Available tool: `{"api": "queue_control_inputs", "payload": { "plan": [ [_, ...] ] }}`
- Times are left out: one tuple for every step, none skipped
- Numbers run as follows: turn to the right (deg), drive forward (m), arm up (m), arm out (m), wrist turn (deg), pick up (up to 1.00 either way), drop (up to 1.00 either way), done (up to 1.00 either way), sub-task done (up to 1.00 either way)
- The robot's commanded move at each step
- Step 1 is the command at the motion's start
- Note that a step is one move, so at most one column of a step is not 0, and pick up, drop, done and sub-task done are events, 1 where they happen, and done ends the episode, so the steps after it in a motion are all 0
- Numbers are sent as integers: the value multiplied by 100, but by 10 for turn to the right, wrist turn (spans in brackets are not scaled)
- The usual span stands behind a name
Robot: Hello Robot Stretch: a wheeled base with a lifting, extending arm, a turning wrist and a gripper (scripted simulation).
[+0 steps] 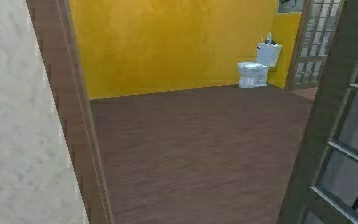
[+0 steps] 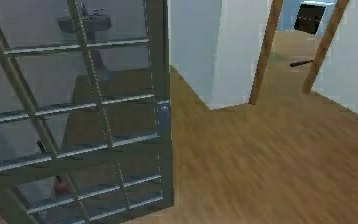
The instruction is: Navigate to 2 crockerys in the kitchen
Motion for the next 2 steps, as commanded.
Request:
{"api": "queue_control_inputs", "payload": {
  "plan": [
    [0, 75, 0, 0, 0, 0, 0, 0, 0],
    [390, 0, 0, 0, 0, 0, 0, 0, 0]
  ]
}}
